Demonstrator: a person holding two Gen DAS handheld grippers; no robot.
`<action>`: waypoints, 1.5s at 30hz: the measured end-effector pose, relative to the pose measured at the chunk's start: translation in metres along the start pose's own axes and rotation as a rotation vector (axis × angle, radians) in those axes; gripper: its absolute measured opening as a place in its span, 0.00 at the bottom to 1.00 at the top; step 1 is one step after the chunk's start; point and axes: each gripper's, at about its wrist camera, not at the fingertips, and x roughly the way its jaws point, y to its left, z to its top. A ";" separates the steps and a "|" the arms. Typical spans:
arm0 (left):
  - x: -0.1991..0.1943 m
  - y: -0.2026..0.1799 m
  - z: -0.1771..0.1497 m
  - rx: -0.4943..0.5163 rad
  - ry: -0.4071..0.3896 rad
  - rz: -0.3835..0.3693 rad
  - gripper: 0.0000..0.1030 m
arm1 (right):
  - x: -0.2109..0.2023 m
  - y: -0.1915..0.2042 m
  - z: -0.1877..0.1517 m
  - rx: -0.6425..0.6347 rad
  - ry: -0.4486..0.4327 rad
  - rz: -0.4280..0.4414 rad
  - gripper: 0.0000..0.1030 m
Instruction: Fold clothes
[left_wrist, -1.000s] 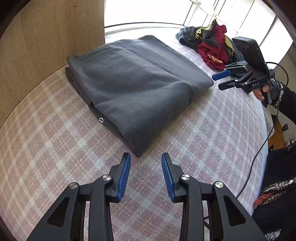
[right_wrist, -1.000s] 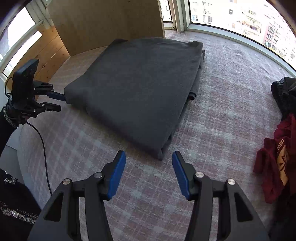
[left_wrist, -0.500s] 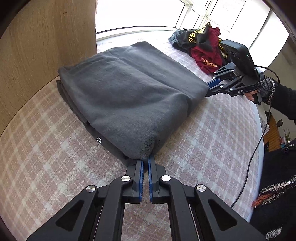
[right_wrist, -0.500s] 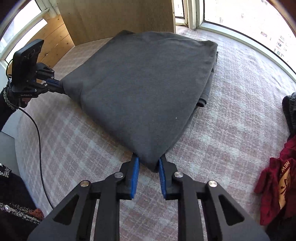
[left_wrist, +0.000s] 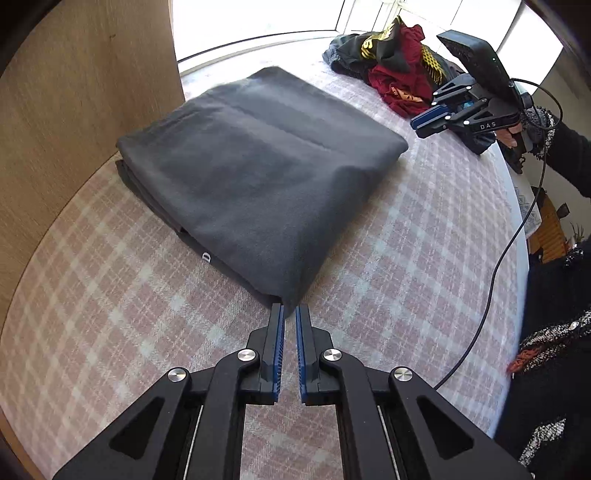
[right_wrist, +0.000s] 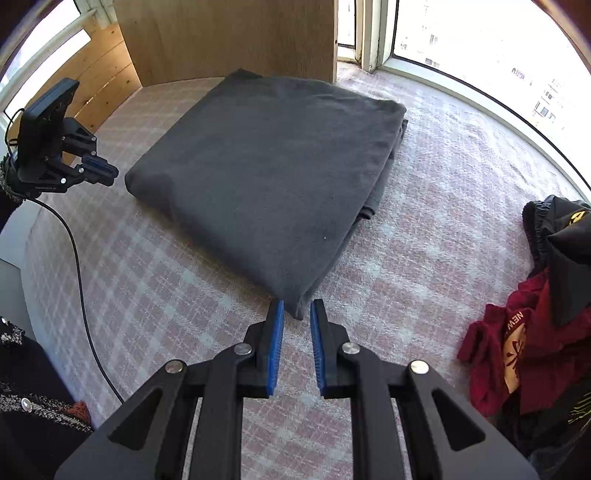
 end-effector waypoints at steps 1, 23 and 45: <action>-0.006 -0.006 0.011 0.011 -0.042 -0.015 0.04 | -0.007 0.001 0.006 0.009 -0.038 0.020 0.14; 0.038 0.093 0.086 -0.146 -0.163 0.079 0.22 | 0.077 -0.025 0.115 0.094 -0.092 0.028 0.15; 0.065 0.161 0.080 -0.078 -0.162 0.095 0.01 | 0.116 0.002 0.154 0.012 -0.001 0.060 0.13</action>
